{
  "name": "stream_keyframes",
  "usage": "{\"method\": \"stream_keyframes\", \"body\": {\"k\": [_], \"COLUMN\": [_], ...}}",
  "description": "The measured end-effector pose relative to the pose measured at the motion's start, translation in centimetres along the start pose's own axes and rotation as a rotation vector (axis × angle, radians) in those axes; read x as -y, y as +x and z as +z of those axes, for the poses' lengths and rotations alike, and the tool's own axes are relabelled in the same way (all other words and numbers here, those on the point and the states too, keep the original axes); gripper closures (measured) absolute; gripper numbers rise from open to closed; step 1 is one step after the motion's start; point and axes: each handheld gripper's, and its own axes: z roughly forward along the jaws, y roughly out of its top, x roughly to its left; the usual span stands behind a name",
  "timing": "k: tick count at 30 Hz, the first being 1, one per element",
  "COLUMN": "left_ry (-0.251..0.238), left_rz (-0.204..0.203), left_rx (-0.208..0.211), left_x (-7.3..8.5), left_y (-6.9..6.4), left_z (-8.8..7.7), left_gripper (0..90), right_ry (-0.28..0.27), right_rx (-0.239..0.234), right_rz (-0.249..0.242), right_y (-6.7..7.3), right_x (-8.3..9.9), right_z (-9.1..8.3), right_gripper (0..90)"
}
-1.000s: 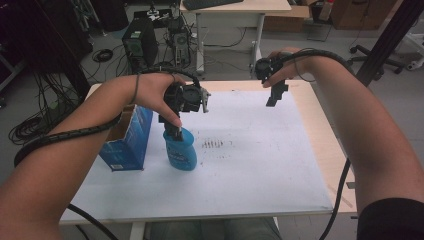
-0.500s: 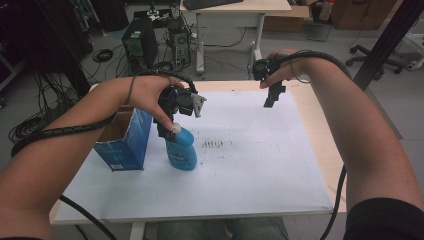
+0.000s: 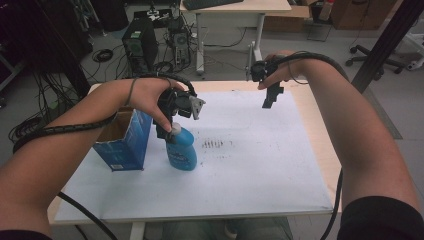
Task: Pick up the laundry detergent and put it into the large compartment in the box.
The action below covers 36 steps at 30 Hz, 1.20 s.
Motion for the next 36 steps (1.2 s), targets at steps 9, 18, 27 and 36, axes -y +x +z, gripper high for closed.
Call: {"method": "stream_keyframes", "body": {"k": [9,18,27,36], "left_ry": [-0.002,-0.004,-0.005,-0.014], "left_rz": [-0.002,-0.006,-0.003,-0.005], "left_rx": [0.014,0.021,0.025,0.033], "left_x": [0.2,0.3,0.2,0.6], "left_y": [0.0,0.1,0.0,0.0], "left_z": [1.0,2.0,2.6,3.5], "left_gripper": [5.2,5.1,5.2,5.1], "right_ry": [0.002,-0.001,-0.003,-0.002], "right_rx": [-0.001,-0.001,-0.001,-0.004], "right_rz": [-0.002,0.002,0.003,0.005], "right_y": [-0.1,0.1,0.3,0.4], "right_x": [-0.1,0.1,0.2,0.2], "right_z": [0.1,0.1,0.1,0.3], "right_gripper": [4.4,4.4,4.5,4.4]}}
